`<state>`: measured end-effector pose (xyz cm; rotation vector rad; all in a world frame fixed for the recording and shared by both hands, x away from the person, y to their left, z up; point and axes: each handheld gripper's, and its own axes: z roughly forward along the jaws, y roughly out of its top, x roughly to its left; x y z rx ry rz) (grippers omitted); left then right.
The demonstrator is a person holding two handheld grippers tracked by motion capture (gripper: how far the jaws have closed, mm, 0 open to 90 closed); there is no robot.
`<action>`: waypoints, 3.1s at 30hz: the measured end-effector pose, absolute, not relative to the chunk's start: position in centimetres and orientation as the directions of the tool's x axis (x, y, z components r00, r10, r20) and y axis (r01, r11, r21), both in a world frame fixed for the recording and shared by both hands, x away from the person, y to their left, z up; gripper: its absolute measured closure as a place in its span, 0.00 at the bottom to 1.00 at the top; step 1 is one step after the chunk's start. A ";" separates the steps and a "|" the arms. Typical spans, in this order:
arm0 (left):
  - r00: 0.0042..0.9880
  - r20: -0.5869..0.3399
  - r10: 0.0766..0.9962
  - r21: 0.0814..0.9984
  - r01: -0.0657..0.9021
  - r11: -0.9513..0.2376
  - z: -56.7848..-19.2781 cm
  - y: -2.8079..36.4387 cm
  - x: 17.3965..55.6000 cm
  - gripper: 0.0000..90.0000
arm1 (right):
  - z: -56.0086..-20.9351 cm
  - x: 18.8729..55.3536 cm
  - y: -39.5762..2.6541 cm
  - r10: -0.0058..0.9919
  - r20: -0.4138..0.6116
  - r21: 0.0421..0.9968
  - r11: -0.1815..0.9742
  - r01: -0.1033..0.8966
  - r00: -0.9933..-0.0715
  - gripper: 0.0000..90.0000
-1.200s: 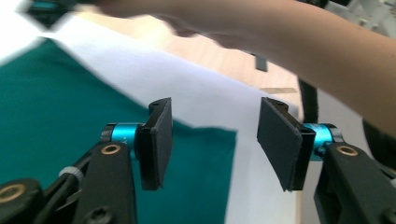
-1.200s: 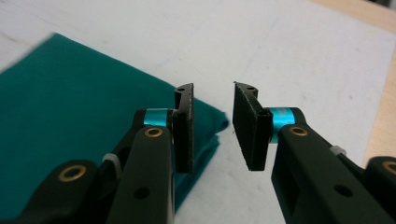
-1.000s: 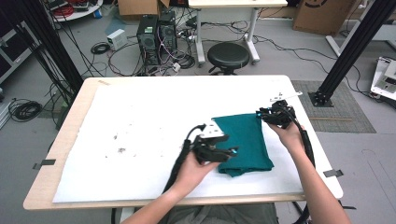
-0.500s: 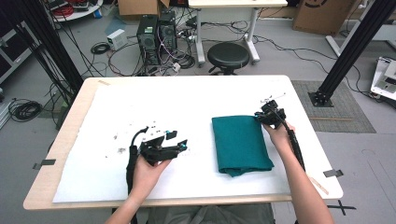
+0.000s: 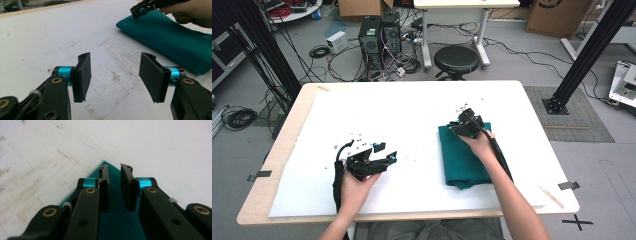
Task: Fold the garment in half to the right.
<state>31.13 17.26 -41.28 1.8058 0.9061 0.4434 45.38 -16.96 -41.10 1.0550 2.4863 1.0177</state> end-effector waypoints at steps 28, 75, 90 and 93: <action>0.664 -0.086 0.742 0.902 0.369 -0.225 -41.7 16.3 31.0 0.47 | -42.7 33.3 -19.2 0.637 0.007 0.688 0.556 0.466 -0.771 0.85; 0.561 0.040 0.827 0.935 0.271 -0.230 -41.9 23.3 28.3 0.35 | -39.9 32.5 -31.4 0.873 0.054 0.878 0.190 0.439 -0.485 0.35; 0.534 0.077 0.842 0.936 0.252 -0.246 -42.5 26.4 27.7 0.34 | -40.9 32.8 -32.8 0.876 0.045 0.885 0.189 0.426 -0.481 0.30; 0.531 0.076 0.844 0.933 0.262 -0.249 -42.6 26.4 27.7 0.34 | -41.2 32.8 -33.0 0.879 0.048 0.880 0.188 0.436 -0.475 0.30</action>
